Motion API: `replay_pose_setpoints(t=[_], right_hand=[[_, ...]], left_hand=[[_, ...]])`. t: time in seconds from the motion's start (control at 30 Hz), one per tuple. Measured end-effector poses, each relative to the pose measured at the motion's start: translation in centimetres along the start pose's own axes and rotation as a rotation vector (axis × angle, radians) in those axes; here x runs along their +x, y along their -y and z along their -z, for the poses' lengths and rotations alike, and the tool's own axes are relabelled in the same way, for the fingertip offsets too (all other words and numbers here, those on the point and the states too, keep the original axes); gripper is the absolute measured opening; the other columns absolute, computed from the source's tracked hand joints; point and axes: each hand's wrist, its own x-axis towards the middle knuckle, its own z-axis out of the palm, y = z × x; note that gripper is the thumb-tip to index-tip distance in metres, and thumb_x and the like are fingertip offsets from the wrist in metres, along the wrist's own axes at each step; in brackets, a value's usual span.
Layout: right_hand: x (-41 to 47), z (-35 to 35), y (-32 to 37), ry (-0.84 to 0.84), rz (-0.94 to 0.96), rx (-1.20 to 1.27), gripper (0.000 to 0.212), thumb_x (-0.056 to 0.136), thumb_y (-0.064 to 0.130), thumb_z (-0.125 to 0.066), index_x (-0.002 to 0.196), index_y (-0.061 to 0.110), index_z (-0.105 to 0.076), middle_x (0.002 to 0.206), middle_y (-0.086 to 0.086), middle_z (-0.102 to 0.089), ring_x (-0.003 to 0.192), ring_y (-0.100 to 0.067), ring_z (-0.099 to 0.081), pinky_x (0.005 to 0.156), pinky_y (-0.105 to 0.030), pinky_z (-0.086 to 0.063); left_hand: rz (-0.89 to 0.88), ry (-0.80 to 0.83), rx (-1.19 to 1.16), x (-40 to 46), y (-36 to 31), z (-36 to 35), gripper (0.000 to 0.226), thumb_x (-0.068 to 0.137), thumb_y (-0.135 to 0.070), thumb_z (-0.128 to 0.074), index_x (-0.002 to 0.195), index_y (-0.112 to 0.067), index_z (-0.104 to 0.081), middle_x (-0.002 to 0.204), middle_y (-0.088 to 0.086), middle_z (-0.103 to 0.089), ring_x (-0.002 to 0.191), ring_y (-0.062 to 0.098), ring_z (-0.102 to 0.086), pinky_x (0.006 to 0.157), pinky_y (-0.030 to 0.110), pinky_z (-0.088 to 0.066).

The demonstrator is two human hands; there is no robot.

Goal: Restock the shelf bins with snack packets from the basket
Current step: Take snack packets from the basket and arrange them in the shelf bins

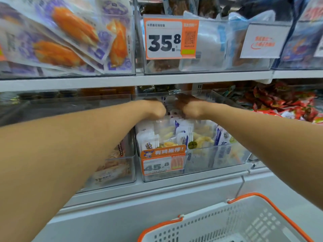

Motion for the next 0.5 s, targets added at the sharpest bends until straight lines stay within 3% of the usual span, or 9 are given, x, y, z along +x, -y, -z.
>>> replay_pose_setpoints(t=[0.1, 0.2, 0.33, 0.37, 0.4, 0.47, 0.5], right_hand=[[1.9, -1.2, -1.1, 0.102, -0.011, -0.102, 0.048, 0.108, 0.041, -0.022, 0.153, 0.026, -0.031, 0.160, -0.004, -0.030, 0.142, -0.026, -0.032, 0.116, -0.041, -0.025], [2.8, -1.4, -1.6, 0.162, -0.065, -0.075, 0.044, 0.109, 0.040, -0.021, 0.145, 0.026, -0.041, 0.148, -0.002, -0.045, 0.125, -0.023, -0.046, 0.109, -0.039, -0.031], [1.7, 0.2, -1.7, 0.277, -0.071, -0.022, 0.043, 0.109, 0.035, -0.025, 0.120, 0.009, -0.058, 0.109, -0.011, -0.061, 0.100, -0.033, -0.058, 0.090, -0.040, -0.044], [1.3, 0.5, -1.9, 0.268, -0.078, -0.026, 0.044, 0.109, 0.034, -0.025, 0.127, 0.007, -0.056, 0.113, -0.011, -0.061, 0.108, -0.036, -0.057, 0.090, -0.041, -0.045], [1.2, 0.6, -2.4, 0.219, -0.103, -0.073, 0.046, 0.109, 0.034, -0.024, 0.139, 0.009, -0.049, 0.131, -0.012, -0.057, 0.123, -0.037, -0.052, 0.098, -0.042, -0.042], [0.8, 1.0, -3.3, 0.091, -0.169, -0.224, 0.049, 0.109, 0.034, -0.020, 0.154, 0.017, -0.028, 0.160, -0.010, -0.029, 0.146, -0.032, -0.027, 0.118, -0.045, -0.023], [0.9, 0.9, -3.6, 0.084, -0.183, -0.280, 0.050, 0.109, 0.034, -0.018, 0.157, 0.018, -0.020, 0.164, -0.008, -0.018, 0.149, -0.028, -0.021, 0.122, -0.046, -0.015]], left_hand=[[0.067, 0.007, 0.127, 2.1, 1.4, -0.4, 0.040, 0.105, -0.019, -0.031, 0.142, -0.004, -0.041, 0.144, 0.017, -0.043, 0.130, 0.028, -0.045, 0.105, 0.036, -0.035], [0.066, 0.069, 0.171, 3.5, 2.0, -1.1, 0.044, 0.104, -0.022, -0.036, 0.146, -0.008, -0.038, 0.149, 0.015, -0.041, 0.134, 0.030, -0.042, 0.110, 0.040, -0.036], [0.061, 0.195, 0.082, 3.5, 2.2, -0.5, 0.040, 0.106, -0.013, -0.032, 0.143, 0.000, -0.039, 0.148, 0.019, -0.040, 0.131, 0.028, -0.043, 0.112, 0.039, -0.034], [0.056, 0.198, 0.066, 3.4, 2.2, -0.4, 0.038, 0.105, -0.010, -0.033, 0.140, 0.001, -0.042, 0.145, 0.019, -0.043, 0.130, 0.028, -0.044, 0.110, 0.038, -0.034], [0.051, 0.189, 0.054, 3.4, 2.3, -0.5, 0.037, 0.105, -0.008, -0.033, 0.139, 0.001, -0.043, 0.144, 0.019, -0.043, 0.131, 0.029, -0.044, 0.109, 0.037, -0.034], [0.045, 0.168, 0.046, 3.4, 2.2, -0.9, 0.038, 0.104, -0.005, -0.033, 0.140, 0.002, -0.043, 0.146, 0.020, -0.043, 0.134, 0.030, -0.042, 0.110, 0.037, -0.033], [0.040, 0.157, 0.040, 3.4, 2.0, -1.1, 0.038, 0.104, -0.005, -0.033, 0.140, 0.002, -0.043, 0.145, 0.020, -0.043, 0.134, 0.030, -0.043, 0.110, 0.037, -0.033]])
